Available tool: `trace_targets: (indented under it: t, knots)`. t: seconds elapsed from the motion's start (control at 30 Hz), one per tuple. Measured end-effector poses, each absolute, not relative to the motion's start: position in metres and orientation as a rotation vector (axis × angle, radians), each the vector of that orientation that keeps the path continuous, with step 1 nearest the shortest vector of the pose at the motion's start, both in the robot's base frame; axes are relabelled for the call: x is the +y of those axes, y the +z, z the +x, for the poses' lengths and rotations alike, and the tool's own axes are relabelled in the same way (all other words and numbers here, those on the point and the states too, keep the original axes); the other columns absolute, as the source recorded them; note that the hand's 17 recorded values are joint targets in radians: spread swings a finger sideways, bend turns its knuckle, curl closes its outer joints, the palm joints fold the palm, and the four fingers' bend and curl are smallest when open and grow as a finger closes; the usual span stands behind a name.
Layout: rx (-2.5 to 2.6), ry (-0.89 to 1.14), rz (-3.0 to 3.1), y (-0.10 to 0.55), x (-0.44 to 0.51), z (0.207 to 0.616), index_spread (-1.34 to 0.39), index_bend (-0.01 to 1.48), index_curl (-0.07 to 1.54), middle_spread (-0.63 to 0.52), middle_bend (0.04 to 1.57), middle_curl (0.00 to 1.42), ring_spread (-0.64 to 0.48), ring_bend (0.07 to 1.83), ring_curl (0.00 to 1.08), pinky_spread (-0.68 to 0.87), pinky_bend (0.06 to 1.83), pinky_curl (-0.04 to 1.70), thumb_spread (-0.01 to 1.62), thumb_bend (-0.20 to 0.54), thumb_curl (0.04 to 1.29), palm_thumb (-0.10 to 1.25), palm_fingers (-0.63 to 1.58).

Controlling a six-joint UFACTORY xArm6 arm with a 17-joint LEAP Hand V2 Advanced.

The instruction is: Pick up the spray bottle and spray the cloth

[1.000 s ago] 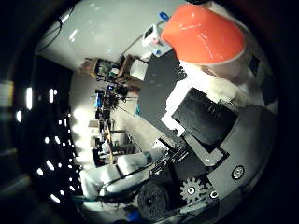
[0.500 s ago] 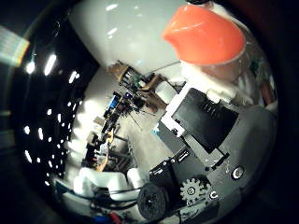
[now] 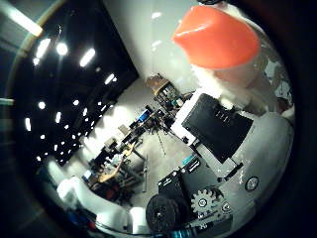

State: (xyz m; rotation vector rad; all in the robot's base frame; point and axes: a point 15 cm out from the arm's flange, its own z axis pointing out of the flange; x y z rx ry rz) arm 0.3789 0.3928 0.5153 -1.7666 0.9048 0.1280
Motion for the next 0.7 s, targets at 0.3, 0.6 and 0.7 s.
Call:
trace_targets:
  t: [0.3, 0.6, 0.7]
  knots:
    - [0.889, 0.245, -1.65, 0.486, 0.413, 0.404, -0.26, 1.16, 0.63, -0.19, 1.31, 0.7, -0.2, 1.43, 0.55, -0.31, 1.28, 0.66, 0.93, -0.011, 1.06, 0.98, 1.24]
    - [0.852, 0.415, -1.593, 0.441, 0.452, 0.442, -0.26, 1.15, 0.63, -0.19, 1.31, 0.7, -0.2, 1.43, 0.55, -0.31, 1.28, 0.65, 0.94, -0.009, 1.07, 0.99, 1.24]
    - [0.845, 0.439, -1.604, 0.424, 0.466, 0.454, -0.26, 1.15, 0.63, -0.19, 1.31, 0.7, -0.2, 1.43, 0.55, -0.31, 1.28, 0.65, 0.94, -0.01, 1.07, 0.99, 1.24]
